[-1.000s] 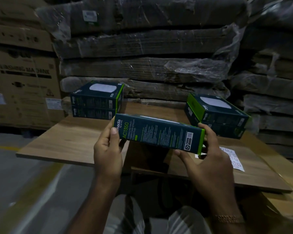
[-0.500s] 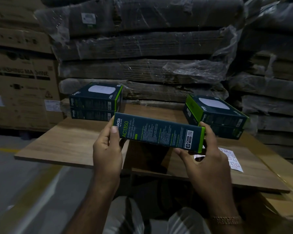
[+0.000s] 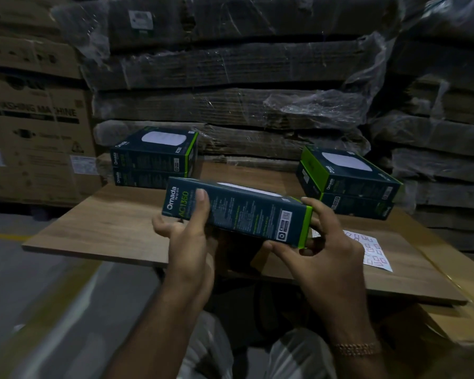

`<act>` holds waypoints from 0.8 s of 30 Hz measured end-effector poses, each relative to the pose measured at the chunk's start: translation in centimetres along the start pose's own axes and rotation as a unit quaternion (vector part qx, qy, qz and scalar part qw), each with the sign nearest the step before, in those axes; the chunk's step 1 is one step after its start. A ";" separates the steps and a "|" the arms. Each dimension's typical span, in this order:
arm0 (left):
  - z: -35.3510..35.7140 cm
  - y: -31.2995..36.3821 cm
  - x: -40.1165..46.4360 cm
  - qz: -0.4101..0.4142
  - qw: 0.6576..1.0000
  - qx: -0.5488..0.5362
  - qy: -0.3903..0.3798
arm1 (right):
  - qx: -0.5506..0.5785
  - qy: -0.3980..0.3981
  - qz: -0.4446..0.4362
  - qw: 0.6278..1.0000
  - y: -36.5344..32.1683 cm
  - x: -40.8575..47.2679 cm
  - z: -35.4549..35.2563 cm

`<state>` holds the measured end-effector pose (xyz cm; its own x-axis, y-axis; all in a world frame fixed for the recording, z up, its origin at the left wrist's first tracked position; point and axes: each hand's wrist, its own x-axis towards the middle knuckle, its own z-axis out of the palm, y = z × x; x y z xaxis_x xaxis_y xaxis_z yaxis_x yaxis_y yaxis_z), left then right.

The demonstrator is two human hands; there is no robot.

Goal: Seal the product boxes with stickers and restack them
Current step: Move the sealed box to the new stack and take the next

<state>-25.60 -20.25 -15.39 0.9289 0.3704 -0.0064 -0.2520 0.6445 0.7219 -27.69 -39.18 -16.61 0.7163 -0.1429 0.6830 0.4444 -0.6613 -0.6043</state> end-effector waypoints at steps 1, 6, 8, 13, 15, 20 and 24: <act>0.6 0.1 -0.3 -0.040 0.999 -0.031 0.008 | -0.015 0.003 -0.020 1.000 -0.2 -0.2 0.3; 3.0 0.3 -0.4 -0.161 0.984 -0.068 0.012 | -0.049 0.001 -0.094 0.994 -0.6 -0.5 1.6; 3.1 0.2 -0.4 -0.155 0.987 -0.043 0.027 | -0.048 -0.008 -0.109 0.993 -0.5 -0.4 1.3; 1.6 0.5 0.1 -0.146 0.989 -0.013 0.037 | 0.166 -0.087 0.107 0.976 0.4 -0.1 0.6; 0.8 0.9 0.1 -0.151 0.988 -0.002 0.026 | 0.314 -0.117 0.278 0.900 1.0 0.4 1.5; -1.2 2.5 0.4 -0.186 0.982 0.028 -0.011 | 0.396 -0.135 0.447 0.791 3.2 3.0 3.9; -2.2 1.5 0.6 -0.135 0.989 0.047 0.022 | 0.401 -0.042 0.475 0.782 4.0 3.4 6.4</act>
<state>-25.97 -17.61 -15.85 0.9454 0.2236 -0.2372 0.0322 0.6600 0.7506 -20.05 -37.62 -19.33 0.9463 -0.2172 -0.2394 -0.1396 0.3933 -0.9087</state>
